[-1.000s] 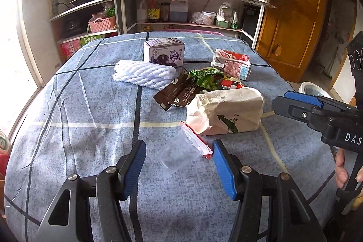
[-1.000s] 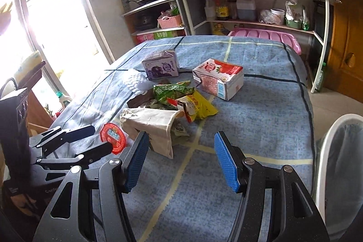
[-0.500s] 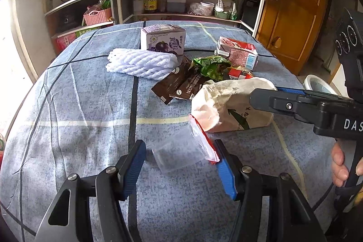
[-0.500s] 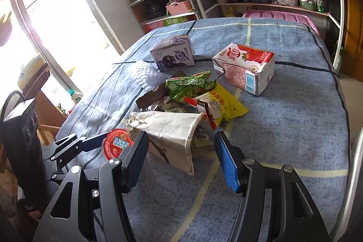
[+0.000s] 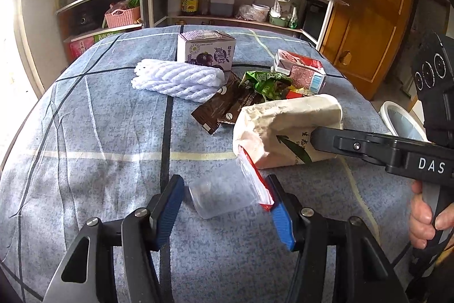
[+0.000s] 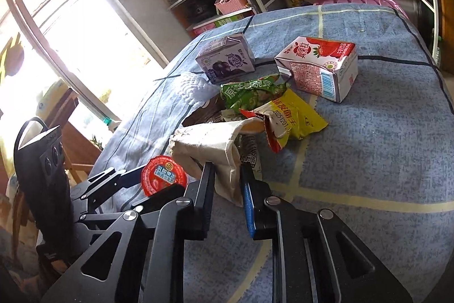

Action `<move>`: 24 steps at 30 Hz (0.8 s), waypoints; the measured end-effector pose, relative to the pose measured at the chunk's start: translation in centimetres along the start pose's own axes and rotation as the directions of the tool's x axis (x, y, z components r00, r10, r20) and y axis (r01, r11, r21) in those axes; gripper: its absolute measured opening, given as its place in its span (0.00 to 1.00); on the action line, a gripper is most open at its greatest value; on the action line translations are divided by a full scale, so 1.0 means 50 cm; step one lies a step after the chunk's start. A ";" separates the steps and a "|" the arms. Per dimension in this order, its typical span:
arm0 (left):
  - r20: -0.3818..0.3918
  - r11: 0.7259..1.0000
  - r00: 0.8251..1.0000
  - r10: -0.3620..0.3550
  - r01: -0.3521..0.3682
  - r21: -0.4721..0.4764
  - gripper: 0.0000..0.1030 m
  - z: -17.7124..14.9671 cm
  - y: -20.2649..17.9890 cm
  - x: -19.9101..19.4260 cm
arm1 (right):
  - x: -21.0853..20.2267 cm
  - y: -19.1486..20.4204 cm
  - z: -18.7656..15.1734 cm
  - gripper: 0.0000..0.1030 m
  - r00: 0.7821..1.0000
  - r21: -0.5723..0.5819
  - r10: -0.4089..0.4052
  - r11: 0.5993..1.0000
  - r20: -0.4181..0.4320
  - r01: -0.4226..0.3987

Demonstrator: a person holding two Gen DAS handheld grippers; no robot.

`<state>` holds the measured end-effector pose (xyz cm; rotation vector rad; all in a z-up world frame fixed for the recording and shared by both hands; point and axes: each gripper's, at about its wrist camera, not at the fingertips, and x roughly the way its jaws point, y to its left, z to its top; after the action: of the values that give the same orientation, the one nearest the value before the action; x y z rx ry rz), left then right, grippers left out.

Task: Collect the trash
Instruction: 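Grasp the clear zip bag with the left tool while the right tool grasps the white paper bag, then carry both bags over the white bin and open both tools to drop them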

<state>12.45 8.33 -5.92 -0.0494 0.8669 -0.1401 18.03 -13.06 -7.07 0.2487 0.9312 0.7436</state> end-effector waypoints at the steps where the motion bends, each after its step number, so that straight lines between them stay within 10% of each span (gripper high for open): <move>1: 0.001 1.000 1.000 0.000 0.000 0.000 0.46 0.000 0.000 0.000 | -0.001 0.000 -0.002 0.18 1.000 0.001 0.002 1.000 0.000 -0.002; 24: 0.047 0.998 0.998 -0.050 0.048 0.043 0.46 0.001 -0.051 -0.050 | -0.109 -0.009 -0.026 0.15 0.988 0.026 -0.032 0.999 0.153 0.029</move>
<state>10.63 6.14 -3.73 -0.0348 0.8151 -0.2018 15.20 -17.21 -4.60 0.3078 0.7963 0.6758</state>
